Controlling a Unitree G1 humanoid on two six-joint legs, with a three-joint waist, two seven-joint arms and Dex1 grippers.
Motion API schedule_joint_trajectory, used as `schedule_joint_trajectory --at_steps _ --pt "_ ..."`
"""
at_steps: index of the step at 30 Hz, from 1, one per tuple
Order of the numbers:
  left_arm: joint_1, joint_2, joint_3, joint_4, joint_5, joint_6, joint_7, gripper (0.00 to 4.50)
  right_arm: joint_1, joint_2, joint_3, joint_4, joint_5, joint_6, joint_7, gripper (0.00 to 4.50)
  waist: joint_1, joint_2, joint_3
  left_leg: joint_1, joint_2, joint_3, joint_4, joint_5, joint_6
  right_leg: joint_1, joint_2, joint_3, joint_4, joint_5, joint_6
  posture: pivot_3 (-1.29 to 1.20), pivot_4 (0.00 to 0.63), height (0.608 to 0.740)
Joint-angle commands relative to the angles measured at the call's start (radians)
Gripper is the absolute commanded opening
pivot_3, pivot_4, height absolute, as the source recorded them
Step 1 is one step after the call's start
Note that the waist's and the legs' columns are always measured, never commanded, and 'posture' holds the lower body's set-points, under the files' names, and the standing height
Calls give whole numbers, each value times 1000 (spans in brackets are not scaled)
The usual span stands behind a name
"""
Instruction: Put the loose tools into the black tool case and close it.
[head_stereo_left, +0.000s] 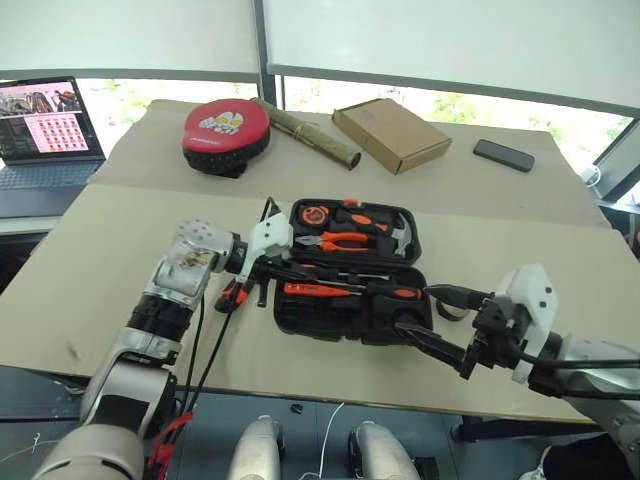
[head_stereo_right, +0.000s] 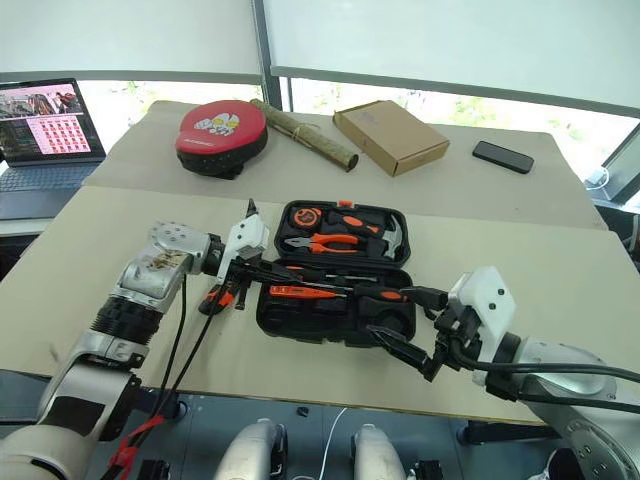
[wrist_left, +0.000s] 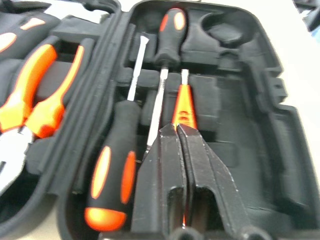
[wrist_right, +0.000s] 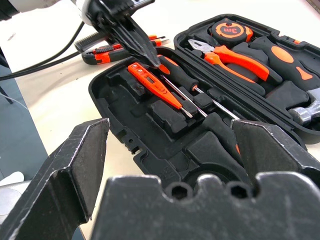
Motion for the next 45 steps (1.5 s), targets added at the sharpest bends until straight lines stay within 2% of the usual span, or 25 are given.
schedule_joint_trajectory --at_steps 1,14,20,24,27,39,45 --pt "3 -21 -14 34 9 -74 15 25 -3 -16 -41 -10 28 3 -3 4500 0 0 0 0 0 0 0 0 0 0 0 0 0 0 0 0 150 740" --pt "10 -16 -43 120 49 -198 24 25 24 -16 -59 -15 44 4 -20 4500 0 0 -1 1 0 0 0 0 0 1 0 0 0 0 0 0 150 740" --pt "-27 -24 52 82 -61 -156 11 25 21 -18 -48 -2 29 0 -14 4500 -1 0 -1 1 0 0 0 0 0 1 0 0 0 0 0 0 150 740" --pt "6 -5 46 5 -81 -101 -18 25 24 -18 -44 1 20 -4 -10 4500 -1 0 -1 1 0 0 0 0 0 1 0 0 0 0 0 0 150 740" --pt "46 1 25 -34 -62 -99 -8 25 20 -17 -34 5 12 -6 -8 4500 -1 0 -1 1 0 0 0 0 0 1 0 0 0 0 0 0 150 740" --pt "94 -6 -52 50 59 -206 75 25 9 -12 -28 5 19 -1 -16 4500 2 0 -1 2 0 0 0 0 0 3 0 0 0 0 0 0 150 740" --pt "140 8 -56 7 49 -229 67 25 16 -9 -24 7 14 -5 -20 4500 0 0 -2 4 0 0 -1 0 0 5 0 -1 -1 0 0 0 150 740"
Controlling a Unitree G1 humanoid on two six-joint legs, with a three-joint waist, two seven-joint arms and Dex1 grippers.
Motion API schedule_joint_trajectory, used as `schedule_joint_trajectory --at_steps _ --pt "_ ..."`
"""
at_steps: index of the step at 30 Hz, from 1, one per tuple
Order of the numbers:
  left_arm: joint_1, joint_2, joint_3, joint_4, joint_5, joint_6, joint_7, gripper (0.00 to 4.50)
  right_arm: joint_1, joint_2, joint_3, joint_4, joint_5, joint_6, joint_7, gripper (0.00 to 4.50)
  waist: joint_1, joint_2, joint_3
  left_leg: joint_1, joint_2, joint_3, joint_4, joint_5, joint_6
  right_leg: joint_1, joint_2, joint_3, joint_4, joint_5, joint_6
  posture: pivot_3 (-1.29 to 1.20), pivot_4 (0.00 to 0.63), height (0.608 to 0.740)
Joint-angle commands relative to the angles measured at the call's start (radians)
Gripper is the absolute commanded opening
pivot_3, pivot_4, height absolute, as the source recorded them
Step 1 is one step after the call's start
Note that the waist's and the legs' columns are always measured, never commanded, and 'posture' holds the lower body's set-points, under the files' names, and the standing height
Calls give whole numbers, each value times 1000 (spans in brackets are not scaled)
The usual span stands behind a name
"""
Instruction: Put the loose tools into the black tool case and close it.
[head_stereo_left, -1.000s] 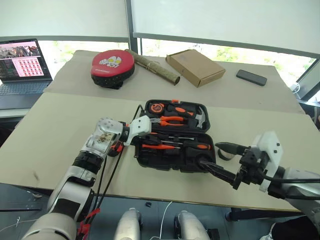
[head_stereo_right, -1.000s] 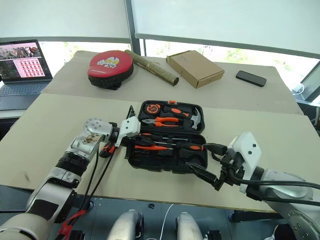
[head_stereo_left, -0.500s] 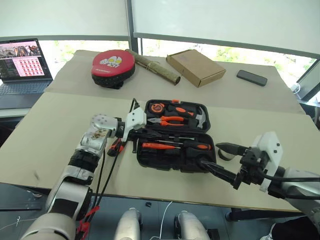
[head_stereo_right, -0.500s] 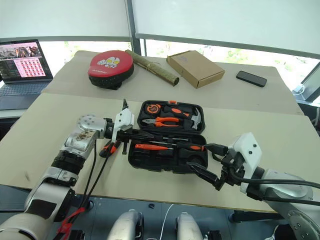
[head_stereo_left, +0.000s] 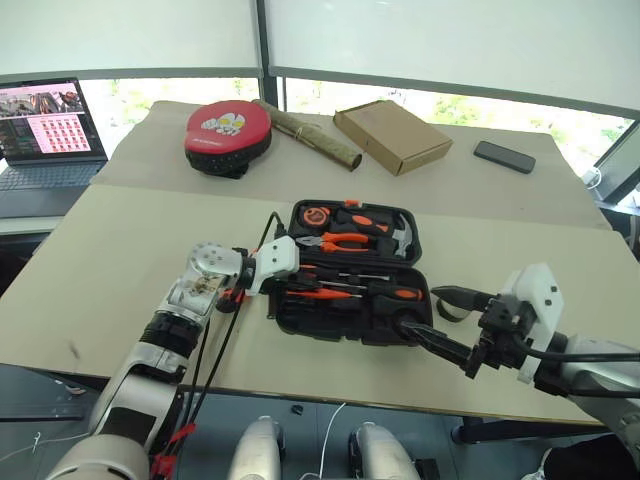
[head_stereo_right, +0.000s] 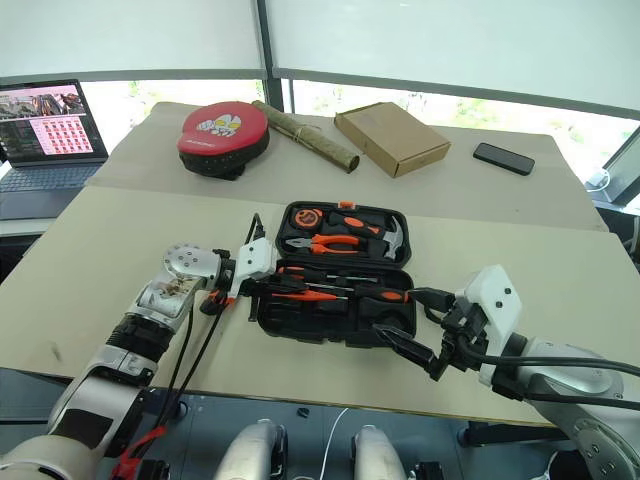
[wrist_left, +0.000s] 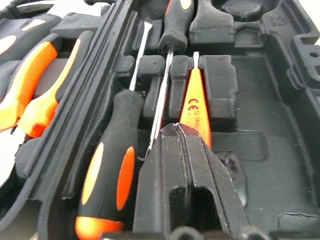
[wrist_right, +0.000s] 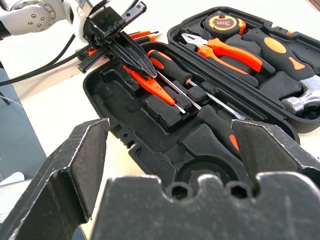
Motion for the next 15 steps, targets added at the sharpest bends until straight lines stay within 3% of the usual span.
schedule_joint_trajectory --at_steps 1,14,15 --pt "48 15 -32 -15 24 -7 -11 25 -3 0 -6 -12 -1 -13 1 4500 0 0 0 1 0 0 0 0 0 1 0 0 0 0 0 0 150 740" --pt "55 58 60 -93 -39 85 39 25 -61 -12 40 11 -27 -24 19 4500 -4 0 0 8 0 0 -2 0 0 8 0 -1 -4 0 0 0 150 740" --pt "58 78 83 -115 -55 129 44 260 -83 -19 47 15 -32 -26 28 4500 -7 0 0 8 1 0 -2 0 0 8 0 -1 -4 0 0 0 150 740"
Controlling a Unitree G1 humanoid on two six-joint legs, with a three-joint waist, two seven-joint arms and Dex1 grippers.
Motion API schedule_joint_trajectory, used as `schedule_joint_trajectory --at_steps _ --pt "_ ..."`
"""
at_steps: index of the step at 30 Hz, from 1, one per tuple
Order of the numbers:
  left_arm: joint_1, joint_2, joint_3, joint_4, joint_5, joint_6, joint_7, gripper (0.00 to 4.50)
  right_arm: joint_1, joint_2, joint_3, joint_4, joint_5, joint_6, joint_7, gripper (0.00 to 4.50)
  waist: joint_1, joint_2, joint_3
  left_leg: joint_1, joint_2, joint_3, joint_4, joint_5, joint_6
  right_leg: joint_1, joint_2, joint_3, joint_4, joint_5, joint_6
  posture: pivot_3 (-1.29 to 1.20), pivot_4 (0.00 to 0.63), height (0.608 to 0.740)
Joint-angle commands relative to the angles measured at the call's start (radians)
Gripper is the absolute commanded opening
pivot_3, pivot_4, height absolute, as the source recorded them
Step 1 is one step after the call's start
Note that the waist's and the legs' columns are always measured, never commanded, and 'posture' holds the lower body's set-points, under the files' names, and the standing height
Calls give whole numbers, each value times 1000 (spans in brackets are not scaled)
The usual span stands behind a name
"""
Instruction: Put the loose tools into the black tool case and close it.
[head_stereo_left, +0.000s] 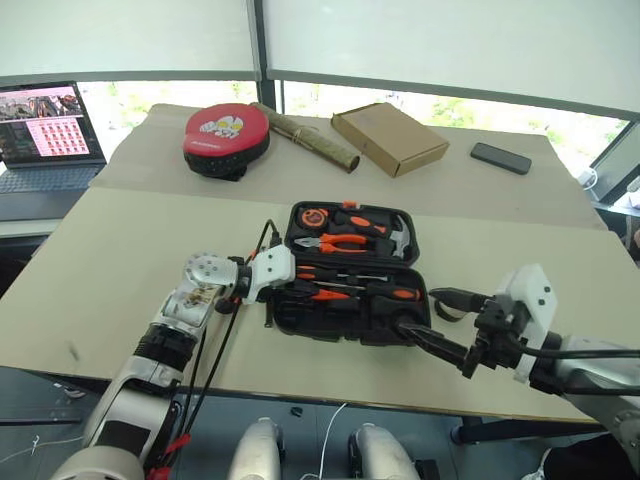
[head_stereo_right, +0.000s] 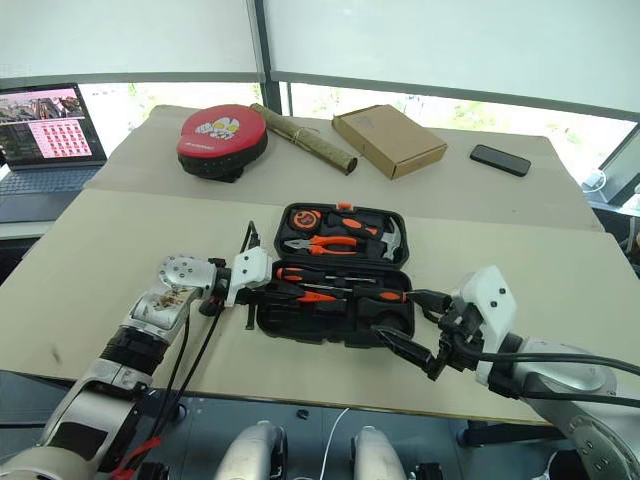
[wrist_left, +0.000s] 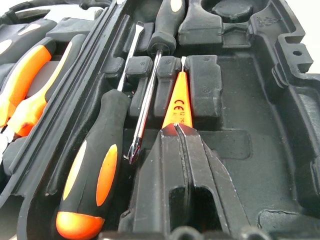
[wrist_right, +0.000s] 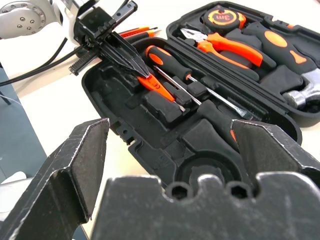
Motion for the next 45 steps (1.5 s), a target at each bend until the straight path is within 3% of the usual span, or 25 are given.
schedule_joint_trajectory --at_steps 1,3,8,12,16,20,24,27,30,40,45 --pt "11 72 81 -70 -46 121 26 522 -66 -25 14 0 -16 -26 30 4500 -7 0 0 0 0 0 0 0 0 0 0 0 0 0 0 0 150 740" --pt "45 127 152 -151 -103 223 41 1082 -117 -34 27 16 -11 -25 52 4500 -17 0 0 0 1 0 -1 0 0 -1 0 0 0 0 0 0 150 740" --pt "224 261 348 -382 -228 468 109 3041 -232 -62 86 77 -31 -32 134 4500 -28 -1 1 0 1 -1 -4 0 0 -2 0 0 -1 0 0 0 150 740" --pt "462 343 566 -547 -290 589 175 4472 -329 -64 178 155 -82 -63 227 4500 -25 -1 1 1 1 1 -7 0 0 -3 -1 1 -3 0 0 0 150 740" --pt "589 367 656 -595 -293 618 226 4472 -366 -46 226 195 -120 -86 272 4500 -7 -1 2 1 1 2 -7 0 0 -3 -3 -1 -3 -1 -1 0 150 740" --pt "606 389 644 -675 -314 710 263 4472 -367 -34 241 202 -142 -99 289 4500 4 -2 2 1 1 4 -7 0 -1 -3 -3 -1 -4 -1 -2 0 150 740" --pt "465 403 550 -730 -350 897 341 4472 -348 -28 233 179 -143 -98 289 4500 10 -2 2 0 1 4 -7 0 -1 -3 -3 -1 -4 -1 -2 0 150 740" --pt "272 385 426 -738 -361 1146 442 4472 -314 -26 216 134 -131 -93 281 4500 6 -2 2 0 1 4 -7 0 -1 -3 -3 0 -3 -1 -2 0 150 740" --pt "141 357 308 -722 -350 1285 507 4472 -289 -15 201 91 -126 -90 255 4500 3 -2 2 -1 1 3 -7 0 0 -4 -1 0 -3 -1 -1 0 150 740" --pt "18 276 -10 -559 -237 1303 620 4472 -225 4 172 -6 -114 -70 165 4500 -11 -3 2 0 0 3 -9 0 0 -5 -1 1 -3 -1 -1 0 150 740" --pt "15 259 -29 -505 -212 1277 631 4472 -207 3 148 -18 -117 -68 125 4500 1 -2 1 4 -1 3 -9 0 0 -1 -2 1 -3 -1 -1 0 150 740"
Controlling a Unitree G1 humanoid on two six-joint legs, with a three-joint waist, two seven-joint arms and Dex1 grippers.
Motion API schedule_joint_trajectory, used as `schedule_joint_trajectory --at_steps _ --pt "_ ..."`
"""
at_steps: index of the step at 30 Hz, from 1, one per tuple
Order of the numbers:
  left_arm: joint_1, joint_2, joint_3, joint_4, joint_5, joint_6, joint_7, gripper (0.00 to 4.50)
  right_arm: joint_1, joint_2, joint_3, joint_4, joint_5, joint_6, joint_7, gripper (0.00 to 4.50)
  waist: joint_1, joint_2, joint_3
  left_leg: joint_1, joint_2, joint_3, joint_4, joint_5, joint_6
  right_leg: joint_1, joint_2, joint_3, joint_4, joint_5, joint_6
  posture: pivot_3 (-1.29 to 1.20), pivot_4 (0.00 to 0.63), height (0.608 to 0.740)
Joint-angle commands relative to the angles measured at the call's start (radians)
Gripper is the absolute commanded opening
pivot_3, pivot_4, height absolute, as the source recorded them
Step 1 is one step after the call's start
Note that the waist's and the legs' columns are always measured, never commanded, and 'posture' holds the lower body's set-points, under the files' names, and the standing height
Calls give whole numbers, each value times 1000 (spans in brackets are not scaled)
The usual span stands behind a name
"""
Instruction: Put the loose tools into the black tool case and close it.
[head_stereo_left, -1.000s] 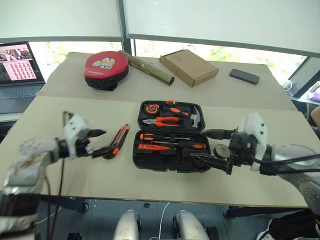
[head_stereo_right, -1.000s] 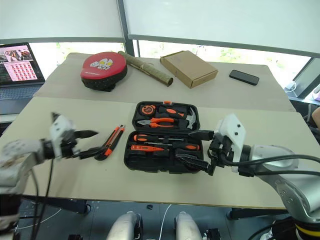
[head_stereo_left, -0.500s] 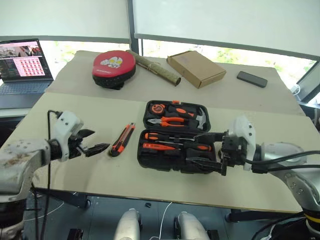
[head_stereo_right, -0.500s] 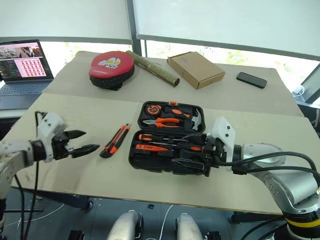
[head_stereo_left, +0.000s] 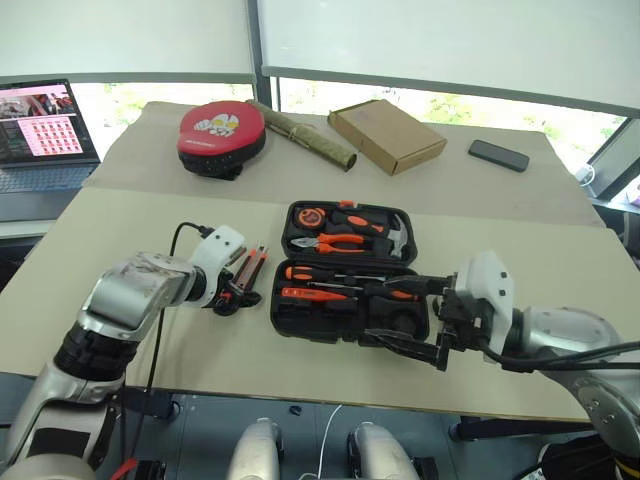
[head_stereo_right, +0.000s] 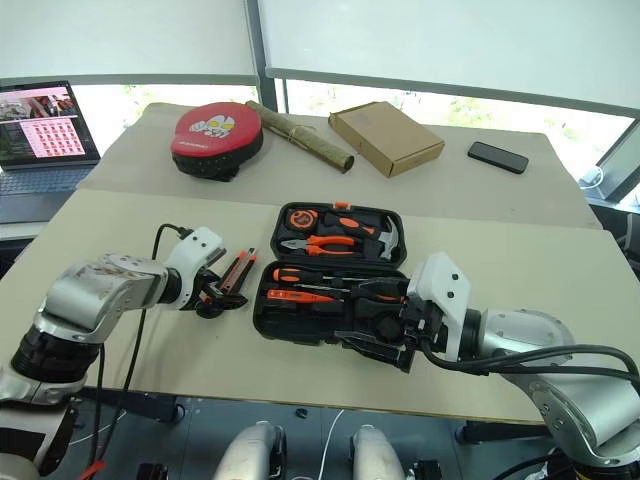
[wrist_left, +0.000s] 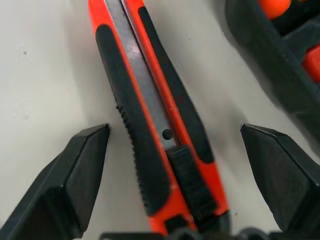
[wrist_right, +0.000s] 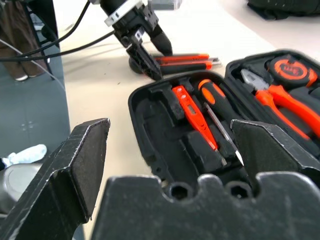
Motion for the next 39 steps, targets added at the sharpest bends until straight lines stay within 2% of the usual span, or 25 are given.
schedule_joint_trajectory --at_steps 1,2,4,5,8,11,17,20,23,26,29,33,36,39 --pt "13 -11 -24 47 19 -8 7 4472 14 -2 -49 -36 14 0 -24 4500 2 0 0 1 0 0 0 0 0 1 0 0 0 0 0 0 150 740" --pt "19 -18 -21 54 20 -14 7 4472 22 -6 -52 -42 11 1 -27 4500 2 0 0 2 0 0 0 0 0 1 0 0 0 0 0 0 150 740" --pt "33 -27 -15 60 22 -27 10 3961 36 -11 -64 -53 15 4 -32 4500 4 1 -1 2 0 0 0 0 0 1 0 0 0 0 -1 0 150 740" --pt "40 -29 -14 58 24 -31 13 3847 47 -11 -74 -58 21 4 -34 4500 4 1 -1 2 0 0 0 0 0 1 0 0 0 0 -1 0 150 740" --pt "55 -38 5 70 22 -33 17 2648 64 -13 -78 -64 22 9 -43 4500 4 1 -1 2 0 0 0 0 0 2 0 1 0 0 -1 0 150 740" --pt "85 -39 14 98 29 -50 17 1683 76 -12 -64 -88 12 13 -60 4500 4 1 -1 2 0 0 0 0 0 1 0 1 0 0 -1 0 150 740" --pt "71 -6 42 233 72 -177 -10 1656 73 -25 -102 -120 32 43 -102 4500 4 10 -9 4 0 1 0 0 0 3 0 1 0 -1 -1 0 150 740" --pt "-3 27 64 327 98 -325 -62 1655 86 -36 -145 -130 59 60 -114 4500 4 13 -10 5 0 0 -1 0 0 3 0 1 1 -1 -2 0 150 740" --pt "-127 51 82 438 138 -602 -132 1655 132 -48 -219 -138 97 74 -114 4500 4 8 -6 4 0 -2 -1 0 0 1 2 1 1 -1 -3 0 150 740" --pt "-212 64 64 420 95 -783 -373 1655 184 -54 -270 -127 96 64 -104 4500 6 -1 -2 -2 0 -3 -1 1 0 -3 2 0 0 0 -4 0 150 740" --pt "-241 80 34 360 36 -819 -607 1655 201 -53 -290 -118 100 56 -97 4500 10 -1 -2 -12 -1 -1 -1 0 1 -6 0 -1 -9 3 1 0 150 740" --pt "-240 123 -103 245 58 -932 -917 1655 202 -38 -305 -98 94 53 -108 4500 6 -1 -2 -16 -2 -1 0 -1 3 -9 -1 0 -12 4 4 0 150 740" --pt "-281 73 -170 258 112 -941 -938 1655 210 -35 -317 -96 99 55 -105 4500 6 -1 -2 -19 -2 -1 -1 -1 3 -14 1 1 -9 3 3 0 150 740" --pt "-311 -20 -245 246 167 -920 -924 1655 250 -33 -348 -109 106 62 -101 4500 10 -1 -2 -19 -2 -2 0 -1 2 -14 2 0 -7 3 2 0 150 740"
